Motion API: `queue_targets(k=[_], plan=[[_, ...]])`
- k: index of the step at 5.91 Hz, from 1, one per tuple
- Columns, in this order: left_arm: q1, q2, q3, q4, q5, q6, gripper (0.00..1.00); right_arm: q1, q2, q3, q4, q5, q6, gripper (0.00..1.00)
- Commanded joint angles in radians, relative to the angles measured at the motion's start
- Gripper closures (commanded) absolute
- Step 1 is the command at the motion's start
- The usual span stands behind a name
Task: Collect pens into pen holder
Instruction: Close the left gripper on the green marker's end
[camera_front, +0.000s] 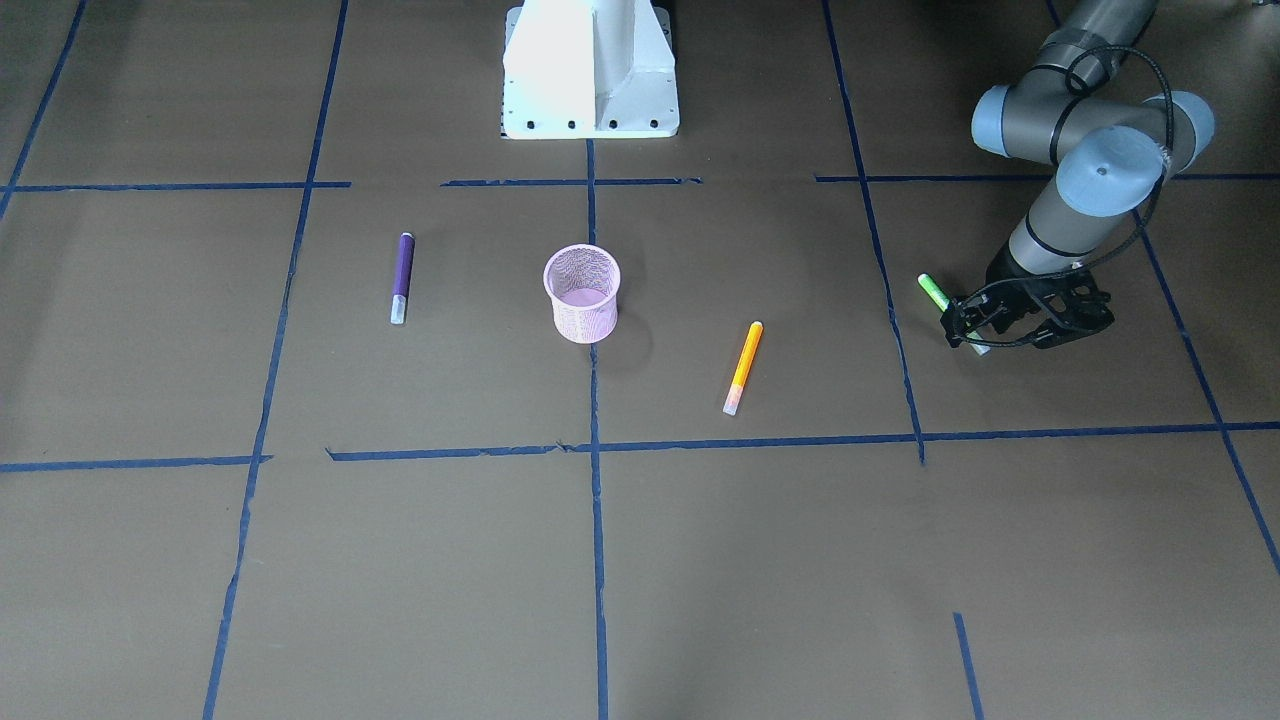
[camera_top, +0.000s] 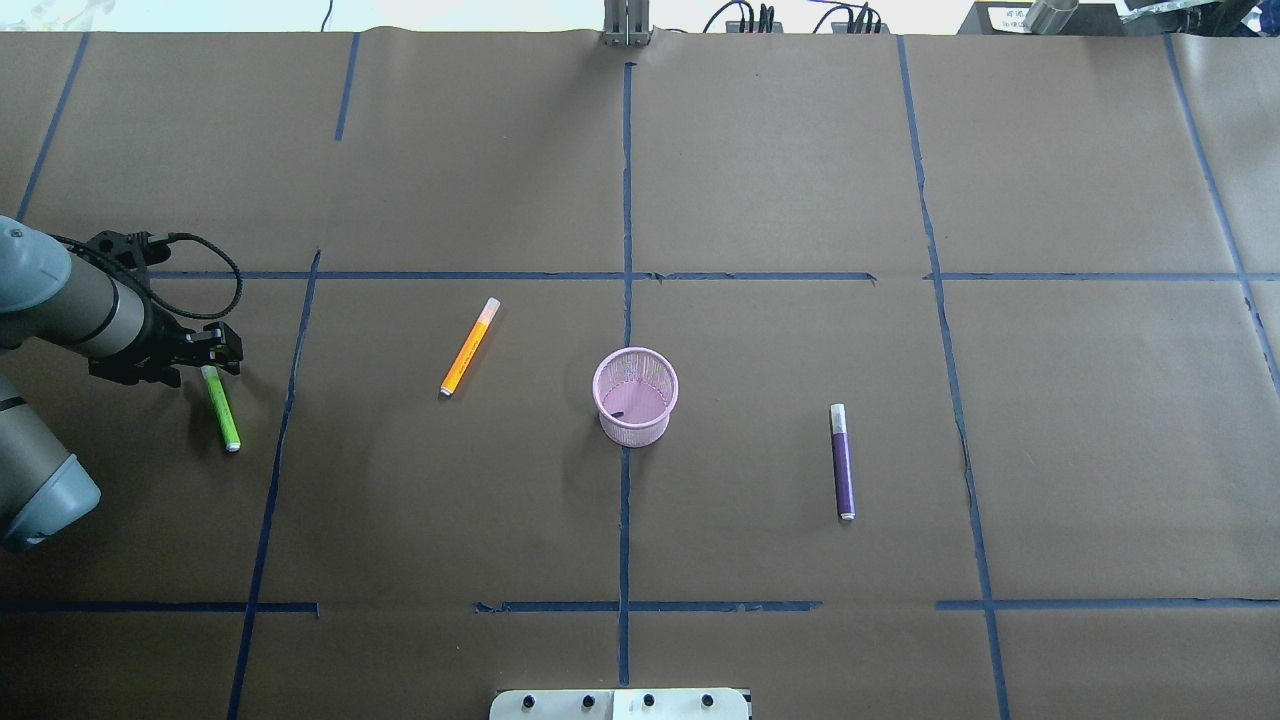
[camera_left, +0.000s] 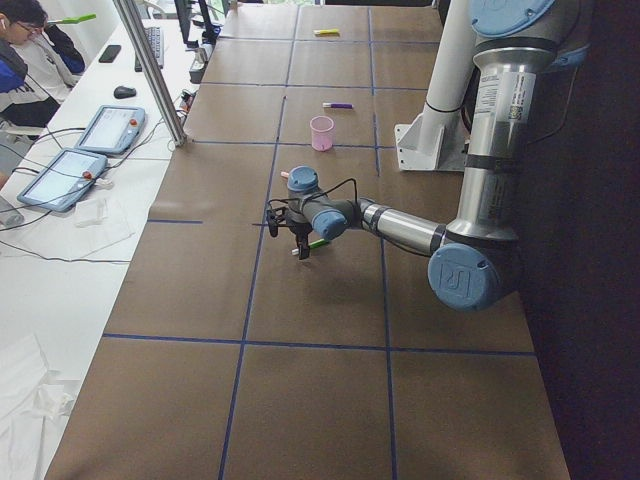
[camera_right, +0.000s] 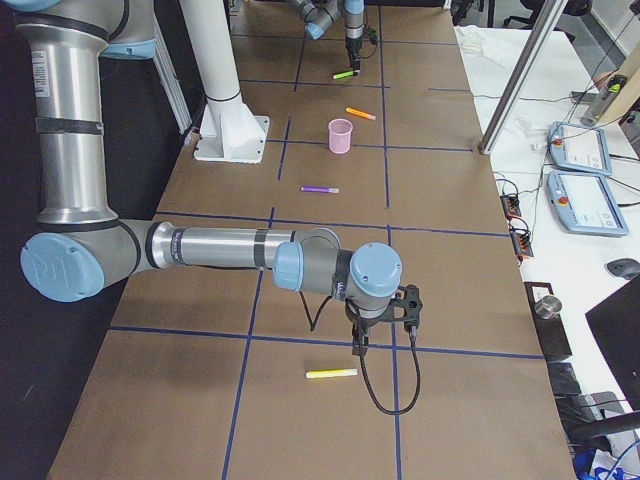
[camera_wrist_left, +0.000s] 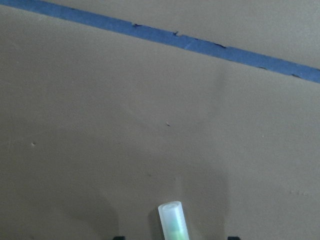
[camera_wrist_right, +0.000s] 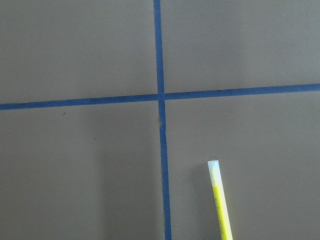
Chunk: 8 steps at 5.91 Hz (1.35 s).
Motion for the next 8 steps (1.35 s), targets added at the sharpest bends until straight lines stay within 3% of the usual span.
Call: queue_targets(k=[1,2,4,5,8], plan=[[0.001,-0.003,0.007,0.000,0.000,0.000,0.32,0.000,0.000,0.000,0.000,0.000,0.001,0.00],[0.001,-0.003,0.006,0.000,0.000,0.000,0.43,0.000,0.000,-0.002,0.000,0.000,0.000,0.00],[0.001,0.000,-0.001,0.000,-0.002,0.002,0.94,0.000,0.000,-0.003,0.000,0.000,0.000,0.00],[0.001,0.000,-0.008,0.000,-0.003,0.000,1.00,0.000,0.000,-0.003,0.000,0.002,0.000,0.00],[-0.003,0.000,-0.080,0.088,-0.012,0.000,1.00,0.000,-0.003,-0.003,0.000,0.002,0.000,0.00]])
